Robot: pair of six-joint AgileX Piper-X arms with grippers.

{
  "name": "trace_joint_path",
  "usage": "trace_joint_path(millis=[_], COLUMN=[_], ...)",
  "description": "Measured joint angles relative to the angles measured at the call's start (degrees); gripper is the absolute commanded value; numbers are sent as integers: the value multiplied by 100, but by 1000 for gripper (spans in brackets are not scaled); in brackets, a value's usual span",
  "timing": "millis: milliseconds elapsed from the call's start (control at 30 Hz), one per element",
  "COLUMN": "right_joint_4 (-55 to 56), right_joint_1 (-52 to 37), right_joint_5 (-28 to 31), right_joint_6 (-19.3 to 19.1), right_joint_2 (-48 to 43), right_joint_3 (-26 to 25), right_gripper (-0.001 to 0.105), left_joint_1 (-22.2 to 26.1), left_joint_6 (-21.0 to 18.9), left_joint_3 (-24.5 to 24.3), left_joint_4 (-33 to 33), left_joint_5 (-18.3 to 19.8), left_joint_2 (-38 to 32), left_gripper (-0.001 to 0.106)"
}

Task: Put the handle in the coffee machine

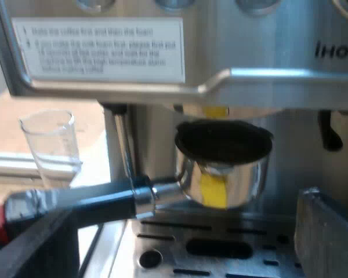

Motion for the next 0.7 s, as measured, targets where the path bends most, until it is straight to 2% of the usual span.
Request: trace_joint_path(millis=[300, 700], right_joint_4=[-42, -42], right_joint_1=[0, 0], right_joint_5=[0, 0], right_joint_6=[0, 0], right_joint_2=[0, 0], right_joint_3=[0, 0], right_gripper=[77, 77], left_joint_1=[0, 0], left_joint_6=[0, 0], left_joint_3=[-245, -290], left_joint_4=[274, 435], left_joint_5=[-14, -119], left_joint_2=[0, -30], left_gripper=[0, 0])
